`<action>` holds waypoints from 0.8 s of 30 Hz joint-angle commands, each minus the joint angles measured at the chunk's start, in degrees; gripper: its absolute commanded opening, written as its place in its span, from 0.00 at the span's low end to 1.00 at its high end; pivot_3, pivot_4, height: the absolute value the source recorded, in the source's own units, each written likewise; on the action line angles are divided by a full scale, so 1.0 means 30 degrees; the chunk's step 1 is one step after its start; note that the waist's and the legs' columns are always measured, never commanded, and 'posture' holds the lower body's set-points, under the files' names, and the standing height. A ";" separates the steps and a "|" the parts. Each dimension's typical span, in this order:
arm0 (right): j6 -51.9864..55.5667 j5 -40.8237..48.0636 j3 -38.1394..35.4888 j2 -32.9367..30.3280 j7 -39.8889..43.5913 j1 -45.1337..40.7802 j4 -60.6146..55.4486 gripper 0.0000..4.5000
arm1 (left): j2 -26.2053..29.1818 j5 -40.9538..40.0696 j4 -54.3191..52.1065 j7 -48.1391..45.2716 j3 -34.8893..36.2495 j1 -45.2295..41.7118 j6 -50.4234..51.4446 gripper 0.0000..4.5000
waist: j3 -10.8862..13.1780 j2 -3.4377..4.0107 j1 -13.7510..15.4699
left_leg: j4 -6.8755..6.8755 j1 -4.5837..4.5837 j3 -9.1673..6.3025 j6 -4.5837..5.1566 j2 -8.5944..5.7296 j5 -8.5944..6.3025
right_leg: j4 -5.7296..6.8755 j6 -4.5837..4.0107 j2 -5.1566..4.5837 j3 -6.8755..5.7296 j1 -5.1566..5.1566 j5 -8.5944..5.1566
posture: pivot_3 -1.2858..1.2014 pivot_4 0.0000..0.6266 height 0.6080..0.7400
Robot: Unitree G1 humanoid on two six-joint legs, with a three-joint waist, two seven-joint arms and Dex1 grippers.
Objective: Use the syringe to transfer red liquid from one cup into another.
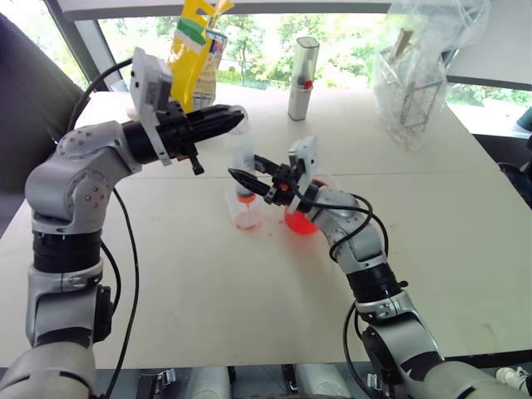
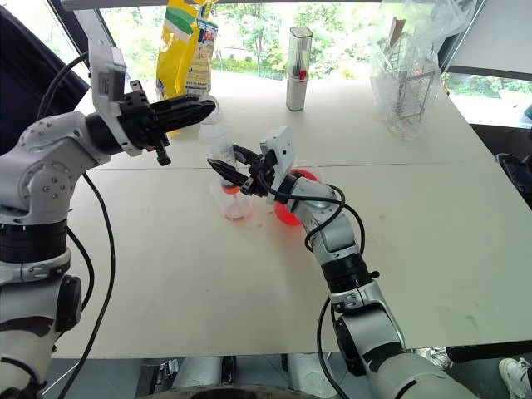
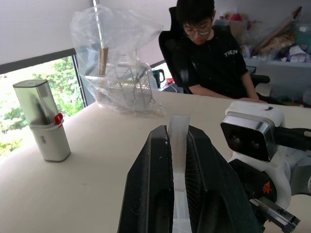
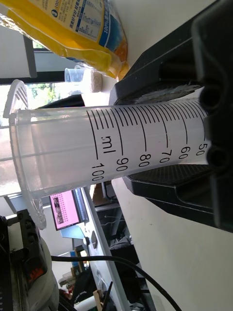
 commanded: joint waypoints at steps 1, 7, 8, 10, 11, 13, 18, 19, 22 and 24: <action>-0.0367 0.0629 -0.0792 0.0301 -0.0286 -0.1675 -0.1580 0.30 | 0.0260 0.0628 -0.0290 -0.0382 -0.0928 0.0657 0.0082 0.01 | 0.0000 0.0001 -0.0023 | 0.0000 -0.0001 0.0000 0.0000 0.0000 0.0000 | 0.0000 0.0000 0.0000 0.0001 -0.0001 0.0000 | 0.52 0.24 1.00; 0.0223 0.0989 -0.1250 0.0146 -0.0445 -0.2201 -0.2146 0.30 | 0.0225 0.1000 -0.0313 -0.0356 -0.1165 0.1267 -0.0153 0.01 | 0.0000 0.0000 -0.0157 | -0.0003 0.0000 -0.0001 0.0000 0.0001 0.0000 | -0.0001 -0.0001 -0.0003 0.0003 0.0000 0.0000 | 0.52 0.24 1.00; 0.0328 0.1036 -0.1298 0.0112 -0.0453 -0.2237 -0.2264 0.30 | 0.0216 0.1042 -0.0329 -0.0354 -0.1194 0.1366 -0.0184 0.01 | 0.0000 0.0000 -0.0182 | -0.0003 -0.0001 -0.0003 0.0001 0.0001 0.0000 | -0.0002 0.0000 -0.0003 0.0005 0.0000 0.0000 | 0.52 0.24 1.00; 0.0571 0.1157 -0.1413 0.0060 -0.0477 -0.2298 -0.2487 0.30 | 0.0200 0.1099 -0.0333 -0.0353 -0.1230 0.1517 -0.0217 0.01 | 0.0000 0.0001 -0.0247 | -0.0002 -0.0003 -0.0005 0.0001 0.0002 0.0000 | -0.0002 0.0000 -0.0005 0.0006 0.0000 0.0000 | 0.52 0.24 1.00; 0.0693 0.1196 -0.1460 0.0033 -0.0479 -0.2316 -0.2585 0.30 | 0.0182 0.1110 -0.0324 -0.0352 -0.1225 0.1562 -0.0221 0.01 | 0.0000 0.0000 -0.0278 | -0.0002 -0.0003 -0.0006 0.0000 0.0002 0.0000 | -0.0001 0.0000 -0.0005 0.0007 0.0001 0.0000 | 0.52 0.24 1.00; 0.0943 0.1263 -0.1512 -0.0014 -0.0483 -0.2272 -0.2827 0.30 | 0.0136 0.1079 -0.0354 -0.0297 -0.1184 0.1644 -0.0169 0.01 | 0.0000 0.0001 -0.0308 | -0.0002 -0.0007 -0.0010 0.0000 0.0001 0.0000 | -0.0002 0.0000 -0.0005 0.0009 0.0000 0.0000 | 0.52 0.24 1.00; 0.1401 0.1278 -0.1382 0.0010 -0.0437 -0.1995 -0.3190 0.30 | 0.0068 0.0905 -0.0393 -0.0158 -0.0974 0.1602 -0.0041 0.01 | 0.0000 0.0001 -0.0327 | -0.0005 -0.0005 -0.0012 0.0001 0.0002 0.0000 | -0.0003 0.0000 -0.0003 0.0010 -0.0001 0.0000 | 0.52 0.24 1.00; 0.1412 0.1236 -0.1334 0.0054 -0.0428 -0.1940 -0.3172 0.30 | 0.0070 0.0885 -0.0364 -0.0119 -0.0908 0.1532 -0.0034 0.01 | 0.0000 0.0000 -0.0327 | -0.0005 -0.0005 -0.0012 0.0001 0.0002 0.0000 | -0.0003 0.0000 -0.0003 0.0012 -0.0001 0.0000 | 0.52 0.24 1.00; 0.1331 0.1115 -0.1193 0.0200 -0.0399 -0.1824 -0.2939 0.30 | 0.0034 0.0622 -0.0230 0.0137 -0.0492 0.1160 0.0143 0.01 | 0.0000 0.0000 -0.0327 | -0.0004 -0.0006 -0.0009 0.0001 0.0001 0.0000 | -0.0004 0.0000 -0.0004 0.0012 0.0000 0.0000 | 0.52 0.24 1.00; 0.1294 0.1075 -0.1084 0.0300 -0.0356 -0.1750 -0.2787 0.30 | 0.0013 0.0386 -0.0150 0.0336 -0.0186 0.0937 0.0275 0.19 | 0.0000 0.0001 -0.0330 | -0.0005 -0.0005 -0.0011 0.0001 0.0002 0.0000 | -0.0004 0.0000 -0.0005 0.0014 0.0000 0.0000 | 0.52 0.24 1.00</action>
